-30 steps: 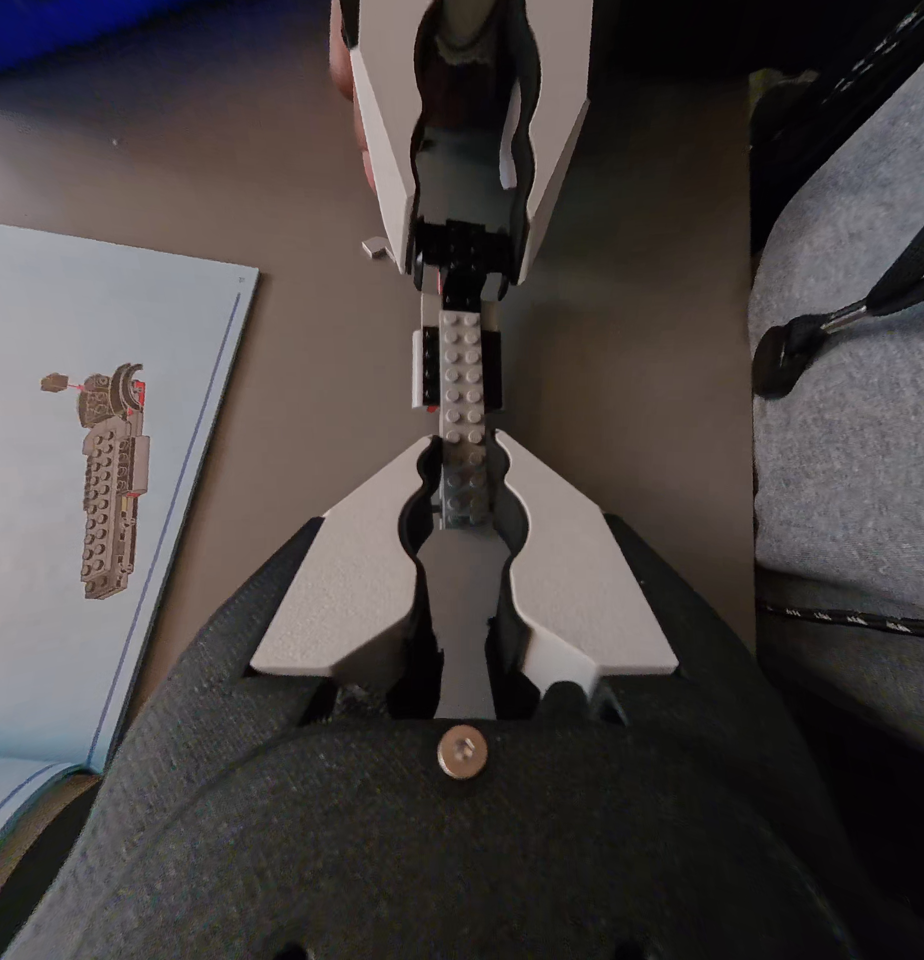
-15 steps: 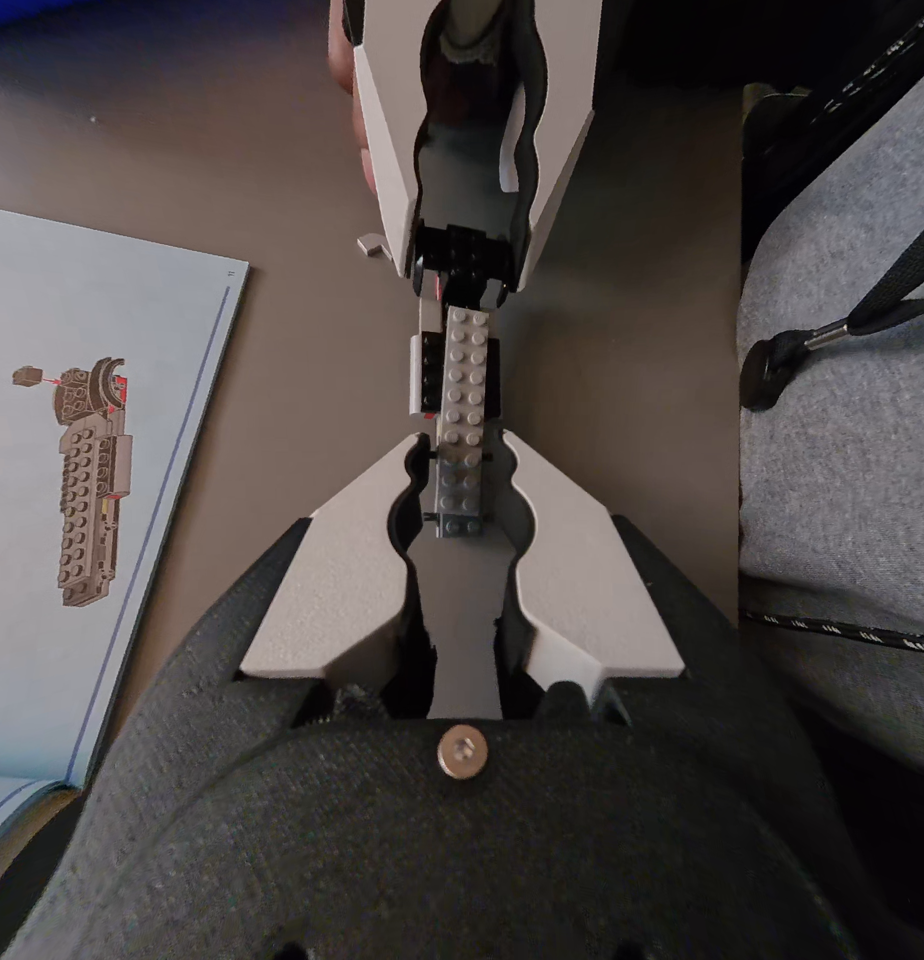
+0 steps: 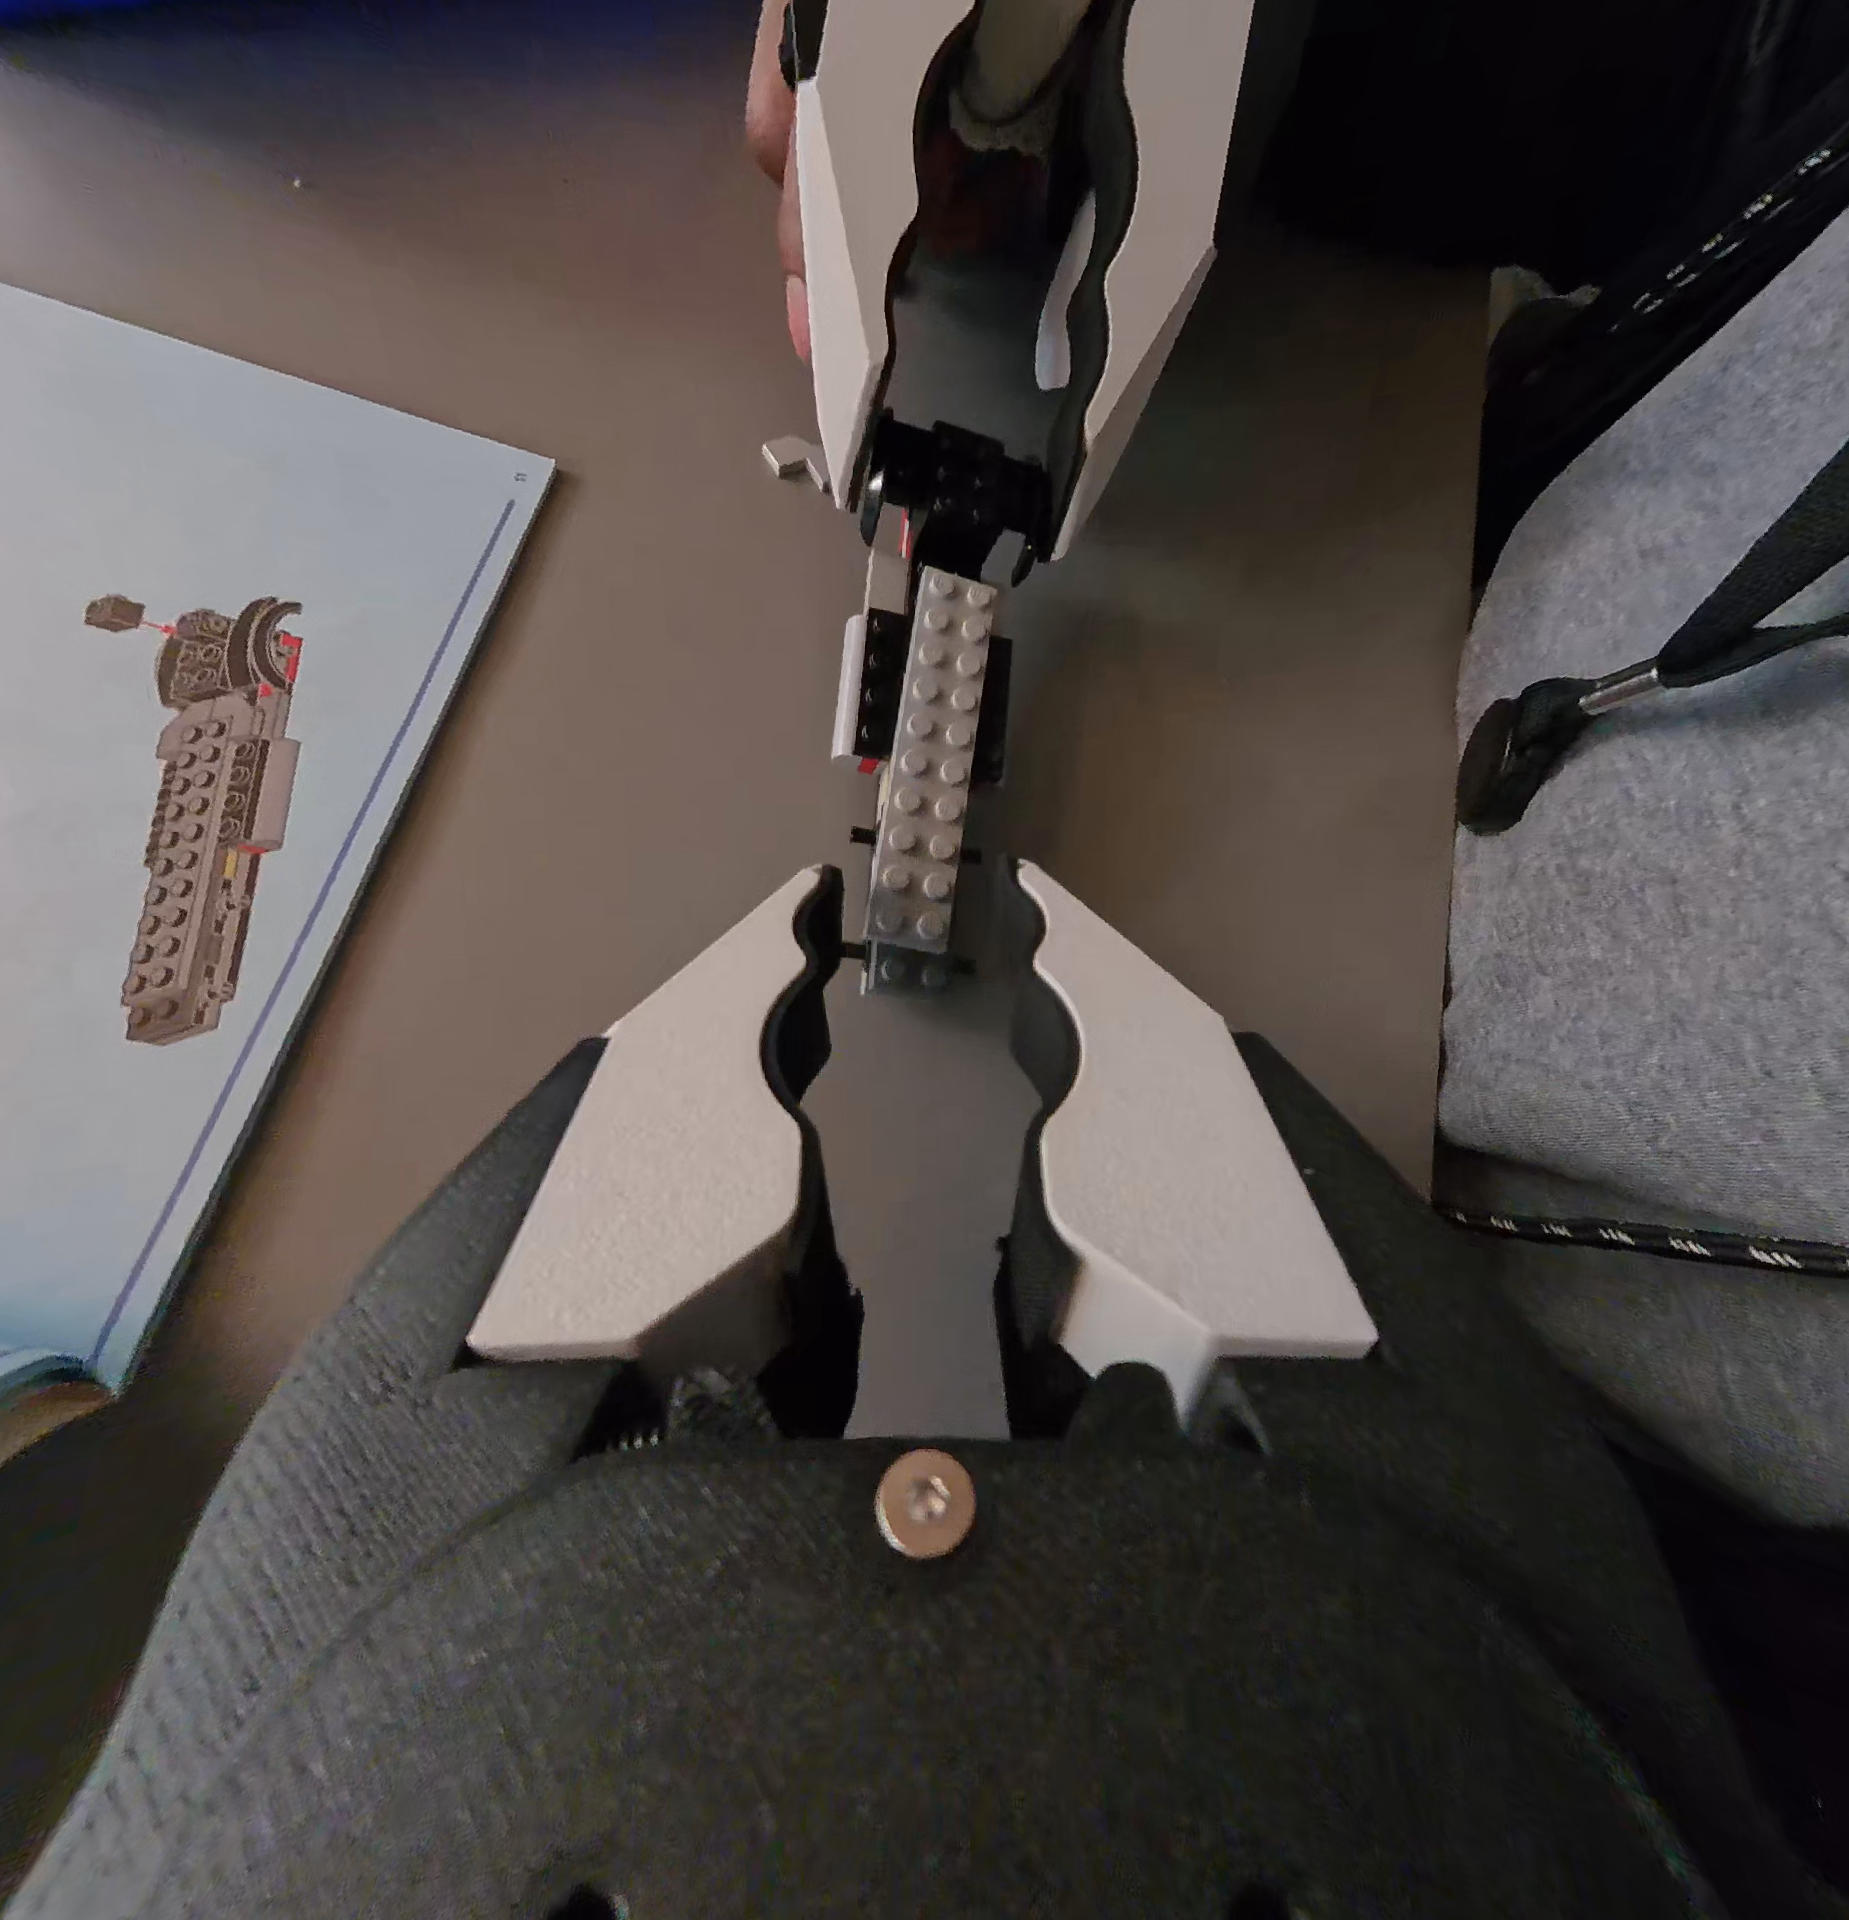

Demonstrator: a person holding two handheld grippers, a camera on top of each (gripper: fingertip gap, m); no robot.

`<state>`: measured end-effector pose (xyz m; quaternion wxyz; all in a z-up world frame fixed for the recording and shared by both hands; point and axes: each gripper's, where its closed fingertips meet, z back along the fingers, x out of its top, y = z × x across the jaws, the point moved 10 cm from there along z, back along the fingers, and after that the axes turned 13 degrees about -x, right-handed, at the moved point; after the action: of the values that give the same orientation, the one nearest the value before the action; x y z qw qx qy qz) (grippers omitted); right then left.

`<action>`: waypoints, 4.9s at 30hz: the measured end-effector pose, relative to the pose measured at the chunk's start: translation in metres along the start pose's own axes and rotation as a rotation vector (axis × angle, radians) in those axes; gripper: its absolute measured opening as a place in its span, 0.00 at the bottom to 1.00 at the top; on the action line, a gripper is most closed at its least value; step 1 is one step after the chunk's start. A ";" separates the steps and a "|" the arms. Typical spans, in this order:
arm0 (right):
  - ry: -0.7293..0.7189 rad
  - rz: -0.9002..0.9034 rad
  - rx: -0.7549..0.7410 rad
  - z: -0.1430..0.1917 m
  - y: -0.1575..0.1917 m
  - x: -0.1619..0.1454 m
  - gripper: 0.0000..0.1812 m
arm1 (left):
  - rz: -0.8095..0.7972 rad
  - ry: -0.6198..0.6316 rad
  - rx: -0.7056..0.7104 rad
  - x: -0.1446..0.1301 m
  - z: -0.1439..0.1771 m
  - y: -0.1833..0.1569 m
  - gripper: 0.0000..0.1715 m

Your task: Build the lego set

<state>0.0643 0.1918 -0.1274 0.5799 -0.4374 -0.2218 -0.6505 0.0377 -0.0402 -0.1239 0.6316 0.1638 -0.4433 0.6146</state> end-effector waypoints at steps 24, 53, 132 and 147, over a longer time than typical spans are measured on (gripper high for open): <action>0.012 0.000 -0.004 -0.001 0.000 0.000 0.26 | 0.028 -0.077 0.031 -0.009 0.001 -0.004 0.17; -0.057 0.077 -0.034 0.006 0.006 0.000 0.26 | 0.378 0.099 -0.583 0.037 -0.049 0.061 0.24; -0.325 -1.109 -0.197 0.006 -0.004 0.010 0.26 | 0.763 -0.998 -0.531 0.040 -0.029 0.044 0.12; -0.629 -1.435 -0.217 0.015 0.022 -0.004 0.10 | 0.821 -0.914 -0.498 0.060 -0.061 0.033 0.13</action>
<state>0.0898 0.2004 -0.1276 -0.1170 -0.4052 -0.5386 -0.7294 0.0203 0.0495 -0.1231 0.1133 0.0752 -0.8218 0.5532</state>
